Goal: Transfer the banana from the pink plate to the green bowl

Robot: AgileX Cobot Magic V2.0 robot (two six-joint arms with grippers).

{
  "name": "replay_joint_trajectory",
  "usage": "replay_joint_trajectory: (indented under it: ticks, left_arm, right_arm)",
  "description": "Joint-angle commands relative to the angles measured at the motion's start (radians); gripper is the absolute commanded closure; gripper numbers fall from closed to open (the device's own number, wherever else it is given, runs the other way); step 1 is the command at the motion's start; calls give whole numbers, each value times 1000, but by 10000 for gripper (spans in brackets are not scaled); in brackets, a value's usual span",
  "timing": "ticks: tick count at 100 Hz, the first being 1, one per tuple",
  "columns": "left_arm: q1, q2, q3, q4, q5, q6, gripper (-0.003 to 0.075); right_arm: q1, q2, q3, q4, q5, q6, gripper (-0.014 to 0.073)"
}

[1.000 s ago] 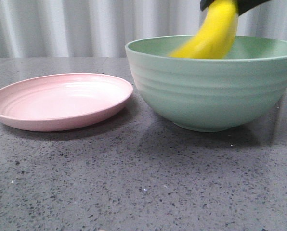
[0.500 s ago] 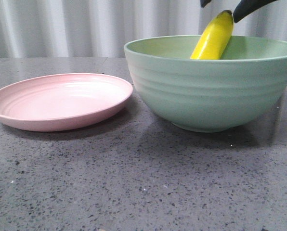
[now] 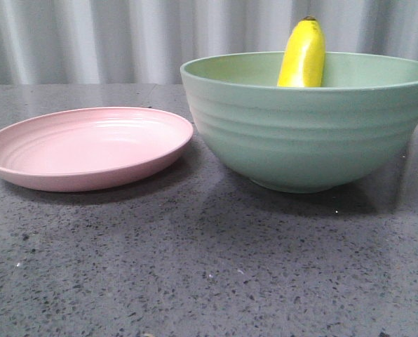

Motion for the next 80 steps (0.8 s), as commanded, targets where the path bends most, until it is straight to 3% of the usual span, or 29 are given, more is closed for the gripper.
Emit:
replay_joint_trajectory:
  ticks: [1, 28, 55, 69, 80]
  left_arm:
    - [-9, -78, -10, -31, -67, 2, 741]
    - [-9, -324, 199, -31, -226, 2, 741]
    - [-9, -664, 546, -26, -413, 4, 741]
    - [-9, -838, 714, -26, -471, 4, 741]
    - [-9, -957, 825, -26, -494, 4, 741]
  right_arm:
    - [-6, -93, 30, 0, -148, -33, 659]
    - [-6, -357, 329, 0, -339, -72, 659]
    - [-6, -651, 603, 0, -477, -72, 659]
    - [-6, -807, 730, -2, -605, -72, 659]
    - [-6, -902, 796, -12, -614, -72, 659]
